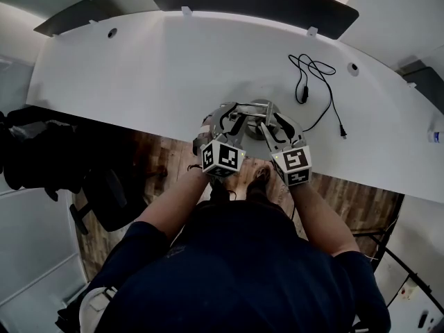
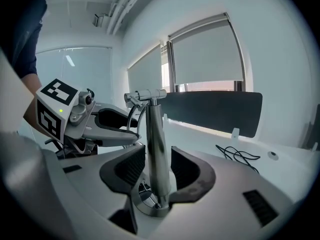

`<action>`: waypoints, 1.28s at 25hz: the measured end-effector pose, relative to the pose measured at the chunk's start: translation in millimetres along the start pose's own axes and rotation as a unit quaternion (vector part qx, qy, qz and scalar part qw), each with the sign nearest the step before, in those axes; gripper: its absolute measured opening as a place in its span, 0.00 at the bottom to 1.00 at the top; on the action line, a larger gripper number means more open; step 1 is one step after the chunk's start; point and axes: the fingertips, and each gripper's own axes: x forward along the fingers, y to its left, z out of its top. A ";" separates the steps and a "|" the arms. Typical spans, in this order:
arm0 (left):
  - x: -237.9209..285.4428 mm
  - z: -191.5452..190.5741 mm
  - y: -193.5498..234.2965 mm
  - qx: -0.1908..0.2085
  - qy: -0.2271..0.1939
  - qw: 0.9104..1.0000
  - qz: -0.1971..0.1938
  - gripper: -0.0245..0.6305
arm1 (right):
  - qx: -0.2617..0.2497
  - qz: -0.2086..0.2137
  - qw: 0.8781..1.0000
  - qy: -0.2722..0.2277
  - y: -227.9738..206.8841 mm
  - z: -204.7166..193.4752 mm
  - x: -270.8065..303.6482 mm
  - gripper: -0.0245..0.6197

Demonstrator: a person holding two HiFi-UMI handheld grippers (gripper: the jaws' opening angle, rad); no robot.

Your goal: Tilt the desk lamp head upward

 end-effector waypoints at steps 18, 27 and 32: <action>25.2 -10.6 10.2 0.015 0.027 1.000 -0.004 0.19 | -0.032 0.007 0.999 0.029 2.1 -4.6 36.1 0.29; 25.3 -12.3 9.2 0.027 0.071 0.997 -0.027 0.18 | -0.016 0.010 0.999 0.034 2.5 -5.7 35.6 0.29; 22.9 -12.0 11.3 0.052 0.090 0.994 -0.030 0.18 | -0.006 0.011 0.999 0.034 2.7 -6.5 35.3 0.29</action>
